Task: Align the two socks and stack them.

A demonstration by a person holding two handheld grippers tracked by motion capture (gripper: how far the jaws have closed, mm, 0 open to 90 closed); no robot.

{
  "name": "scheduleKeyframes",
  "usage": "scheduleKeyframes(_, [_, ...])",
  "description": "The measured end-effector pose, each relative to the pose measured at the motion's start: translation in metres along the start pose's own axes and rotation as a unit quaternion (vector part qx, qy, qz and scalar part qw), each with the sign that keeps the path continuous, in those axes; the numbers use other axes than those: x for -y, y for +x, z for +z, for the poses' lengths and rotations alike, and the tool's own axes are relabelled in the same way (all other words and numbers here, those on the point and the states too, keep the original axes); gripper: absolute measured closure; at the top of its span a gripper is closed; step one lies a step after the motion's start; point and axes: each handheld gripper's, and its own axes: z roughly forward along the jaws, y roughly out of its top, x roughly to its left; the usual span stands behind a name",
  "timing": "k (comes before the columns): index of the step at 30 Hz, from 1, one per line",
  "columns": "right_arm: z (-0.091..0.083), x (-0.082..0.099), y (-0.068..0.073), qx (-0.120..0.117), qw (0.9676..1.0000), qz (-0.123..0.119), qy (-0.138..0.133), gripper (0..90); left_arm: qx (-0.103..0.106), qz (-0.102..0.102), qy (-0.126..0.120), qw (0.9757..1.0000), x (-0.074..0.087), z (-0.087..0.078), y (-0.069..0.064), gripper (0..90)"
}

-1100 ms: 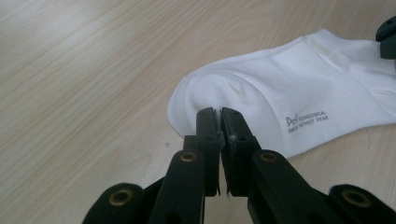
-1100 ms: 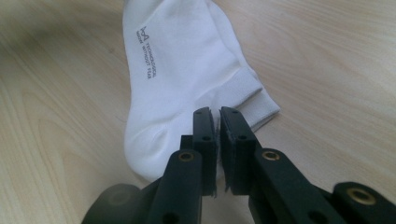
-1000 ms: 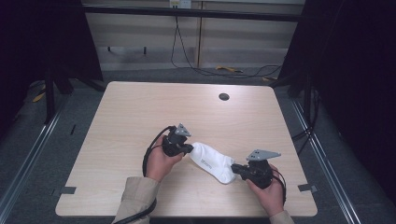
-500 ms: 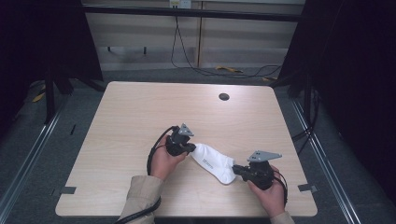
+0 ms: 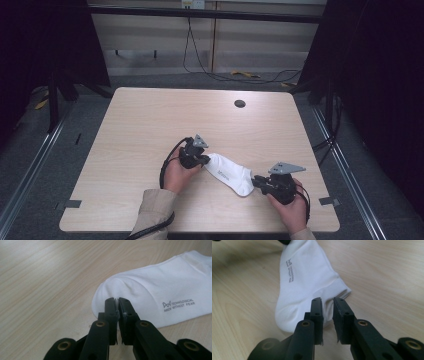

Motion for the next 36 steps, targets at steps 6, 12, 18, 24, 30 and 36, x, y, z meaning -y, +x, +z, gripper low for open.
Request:
scheduleKeyframes(6, [-0.004, -0.002, 0.000, 0.005, 1.0000, -0.003, -0.006, 79.0, -0.007, 0.006, -0.002, 1.0000, -0.002, -0.002, -0.001, 85.7])
scheduleKeyframes(12, [-0.002, -0.005, 0.008, -0.005, 0.9997, -0.023, -0.011, 79.1, -0.009, 0.007, -0.001, 0.9999, -0.001, 0.001, -0.001, 85.0])
scheduleKeyframes(18, [0.003, -0.005, 0.011, -0.019, 0.9992, -0.034, -0.002, 79.3, -0.013, 0.011, 0.002, 0.9999, -0.001, 0.003, -0.002, 84.6])
scheduleKeyframes(24, [0.008, -0.004, 0.011, -0.014, 0.9992, -0.036, 0.012, 80.6, -0.028, 0.021, -0.004, 0.9994, -0.003, 0.004, -0.003, 84.5])
scheduleKeyframes(30, [0.012, -0.002, 0.010, -0.012, 0.9989, -0.036, 0.027, 80.6, -0.044, 0.018, -0.025, 0.9986, -0.005, 0.002, -0.002, 84.1])
scheduleKeyframes(36, [0.015, -0.001, 0.010, -0.004, 0.9987, -0.033, 0.039, 80.5, -0.027, 0.004, -0.009, 0.9996, 0.003, 0.014, -0.001, 80.6])
